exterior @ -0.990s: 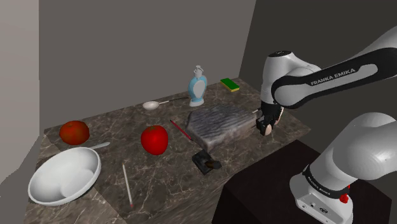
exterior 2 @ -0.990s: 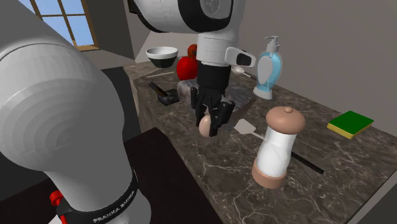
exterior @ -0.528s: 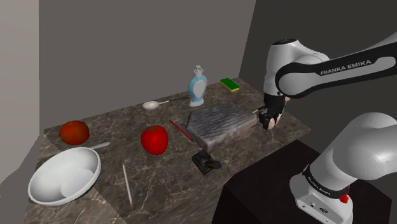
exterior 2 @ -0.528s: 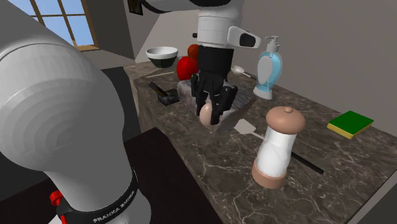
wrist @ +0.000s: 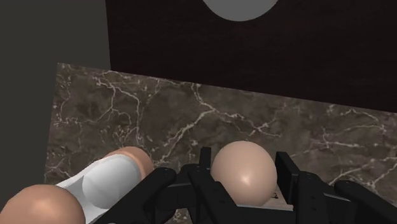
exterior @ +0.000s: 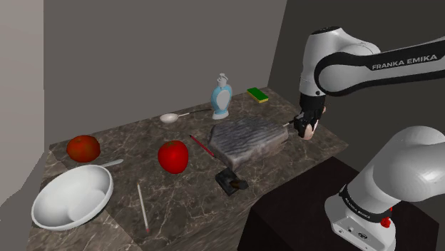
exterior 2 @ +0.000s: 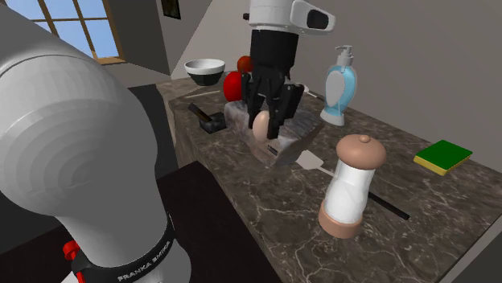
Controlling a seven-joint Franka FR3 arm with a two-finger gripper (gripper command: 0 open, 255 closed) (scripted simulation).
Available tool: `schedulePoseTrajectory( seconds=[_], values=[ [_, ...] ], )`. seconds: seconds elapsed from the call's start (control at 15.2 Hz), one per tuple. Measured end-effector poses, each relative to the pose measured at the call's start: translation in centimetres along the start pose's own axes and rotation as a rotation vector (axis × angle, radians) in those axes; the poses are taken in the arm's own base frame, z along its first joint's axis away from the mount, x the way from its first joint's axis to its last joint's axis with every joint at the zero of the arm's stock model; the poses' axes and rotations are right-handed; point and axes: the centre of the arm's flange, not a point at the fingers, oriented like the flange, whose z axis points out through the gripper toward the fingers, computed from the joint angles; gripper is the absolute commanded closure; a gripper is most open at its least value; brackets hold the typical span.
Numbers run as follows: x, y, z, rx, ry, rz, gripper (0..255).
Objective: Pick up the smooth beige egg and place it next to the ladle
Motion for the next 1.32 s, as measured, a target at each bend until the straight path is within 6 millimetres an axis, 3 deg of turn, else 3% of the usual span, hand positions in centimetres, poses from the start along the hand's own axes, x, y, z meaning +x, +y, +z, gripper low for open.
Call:
schedulePoseTrajectory(
  seconds=[0.26,1.32],
  values=[
    [0.6,-1.2,-1.7,-0.001,0.0,0.0,255],
    [13.3,-17.5,-4.2,-0.001,0.0,-0.001,255]
  ],
)
